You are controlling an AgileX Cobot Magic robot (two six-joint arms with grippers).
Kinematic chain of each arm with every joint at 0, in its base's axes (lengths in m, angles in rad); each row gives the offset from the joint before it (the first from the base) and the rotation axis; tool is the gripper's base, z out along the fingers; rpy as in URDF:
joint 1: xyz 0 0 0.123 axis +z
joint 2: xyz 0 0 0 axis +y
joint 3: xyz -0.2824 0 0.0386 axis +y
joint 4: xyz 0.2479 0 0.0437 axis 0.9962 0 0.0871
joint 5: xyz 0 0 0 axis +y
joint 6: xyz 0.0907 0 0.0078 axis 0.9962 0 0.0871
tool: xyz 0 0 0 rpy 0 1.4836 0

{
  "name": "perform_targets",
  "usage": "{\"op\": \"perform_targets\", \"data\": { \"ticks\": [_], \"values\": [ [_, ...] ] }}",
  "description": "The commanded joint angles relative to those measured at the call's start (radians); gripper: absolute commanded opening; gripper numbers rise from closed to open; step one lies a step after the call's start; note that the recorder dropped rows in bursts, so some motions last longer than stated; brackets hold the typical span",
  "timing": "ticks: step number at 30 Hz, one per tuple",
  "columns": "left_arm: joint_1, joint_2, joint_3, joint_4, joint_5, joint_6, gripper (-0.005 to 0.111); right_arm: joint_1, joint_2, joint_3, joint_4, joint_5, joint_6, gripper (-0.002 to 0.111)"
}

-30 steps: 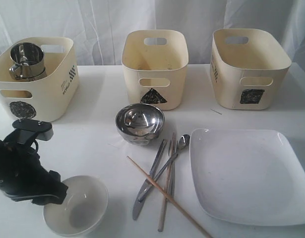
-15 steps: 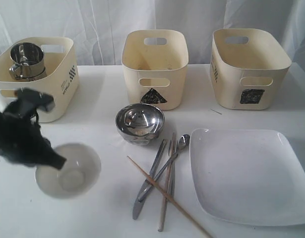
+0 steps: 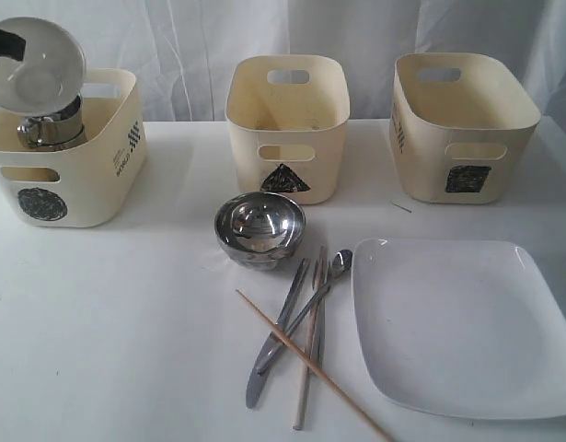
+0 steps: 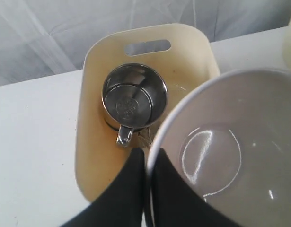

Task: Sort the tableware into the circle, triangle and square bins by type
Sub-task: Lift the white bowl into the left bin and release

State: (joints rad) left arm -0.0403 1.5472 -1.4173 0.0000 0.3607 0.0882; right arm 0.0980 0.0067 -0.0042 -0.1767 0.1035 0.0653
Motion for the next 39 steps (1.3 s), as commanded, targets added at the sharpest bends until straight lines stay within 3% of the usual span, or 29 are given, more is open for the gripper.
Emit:
{"op": "perform_targets", "data": {
  "ticks": [1, 12, 20, 23, 28, 29, 32, 35, 39],
  "values": [
    [0.008, 0.126, -0.079, 0.000, 0.017, 0.000, 0.000, 0.001, -0.007, 0.004, 0.000, 0.006, 0.022, 0.000],
    [0.008, 0.276, -0.096, 0.137, 0.008, -0.008, 0.000, 0.001, -0.007, 0.004, 0.000, 0.006, 0.022, 0.000],
    [0.018, 0.315, -0.096, 0.158, -0.024, -0.010, 0.000, 0.001, -0.007, 0.004, 0.000, 0.006, 0.022, 0.000],
    [0.018, 0.315, -0.096, 0.158, -0.025, -0.010, 0.014, 0.001, -0.007, 0.004, 0.000, 0.006, 0.022, 0.000],
    [0.018, 0.291, -0.096, 0.050, -0.012, -0.010, 0.055, 0.001, -0.007, 0.004, 0.000, 0.006, 0.022, 0.000],
    [0.016, 0.280, -0.096, 0.022, -0.007, -0.005, 0.055, 0.001, -0.007, 0.004, 0.000, 0.006, 0.022, 0.000],
    [-0.027, 0.200, -0.096, -0.074, 0.037, 0.082, 0.047, 0.001, -0.007, 0.004, 0.000, 0.006, 0.022, 0.000],
    [-0.092, 0.139, -0.096, -0.144, 0.105, 0.095, 0.047, 0.001, -0.007, 0.004, 0.000, 0.006, 0.022, 0.000],
    [-0.268, 0.129, -0.096, -0.158, 0.152, 0.130, 0.047, 0.001, -0.007, 0.004, 0.000, 0.006, 0.022, 0.000]
  ]
}}
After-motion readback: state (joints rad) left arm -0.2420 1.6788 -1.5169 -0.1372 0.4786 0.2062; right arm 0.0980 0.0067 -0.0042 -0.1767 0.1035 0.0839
